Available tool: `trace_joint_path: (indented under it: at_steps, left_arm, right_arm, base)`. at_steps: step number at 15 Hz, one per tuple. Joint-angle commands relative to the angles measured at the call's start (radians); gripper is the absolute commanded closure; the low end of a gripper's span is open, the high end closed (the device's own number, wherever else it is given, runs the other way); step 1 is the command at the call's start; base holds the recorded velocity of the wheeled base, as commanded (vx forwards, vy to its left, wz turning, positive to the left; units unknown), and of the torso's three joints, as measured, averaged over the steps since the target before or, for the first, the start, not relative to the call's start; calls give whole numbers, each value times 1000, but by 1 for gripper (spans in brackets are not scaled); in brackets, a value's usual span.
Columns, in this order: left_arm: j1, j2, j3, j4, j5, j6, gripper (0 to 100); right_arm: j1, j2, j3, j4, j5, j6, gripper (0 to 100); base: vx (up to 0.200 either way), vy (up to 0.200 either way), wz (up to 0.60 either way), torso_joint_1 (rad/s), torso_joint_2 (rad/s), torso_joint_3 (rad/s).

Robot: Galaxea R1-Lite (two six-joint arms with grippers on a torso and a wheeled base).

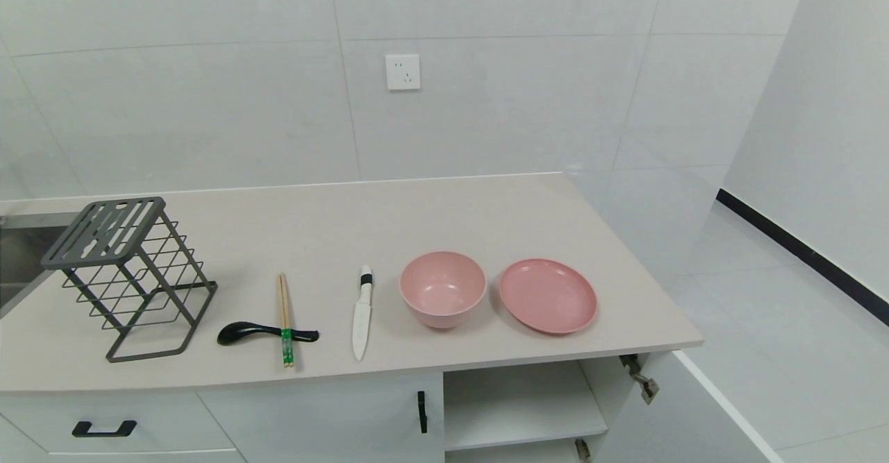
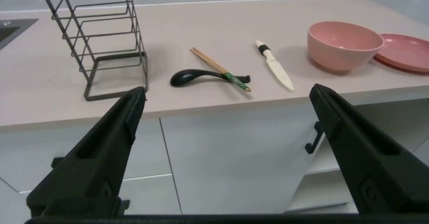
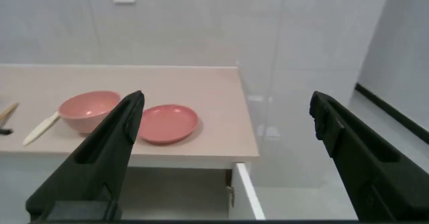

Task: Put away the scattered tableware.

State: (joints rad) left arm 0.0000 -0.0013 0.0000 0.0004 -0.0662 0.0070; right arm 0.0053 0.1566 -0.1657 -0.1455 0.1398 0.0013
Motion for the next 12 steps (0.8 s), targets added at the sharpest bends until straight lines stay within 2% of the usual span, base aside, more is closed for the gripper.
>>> trace_joint_path:
  at_steps: [1,6,12]
  left_arm:
    - [0,1,0,1,0,-1,0]
    - [0,1,0,0,-1,7,0]
    - [0,1,0,0,0,1,0]
  right_arm:
    - [35,136,-23,-2,50,-1,0]
    - [125,285,-64,-2,83,0,0]
    - [182,465,-104,-5,83,8,0]
  base:
    - [0,0,0,0,0,0]
    - [0,0,0,0,0,0]
    - [0,0,0,0,0,0]
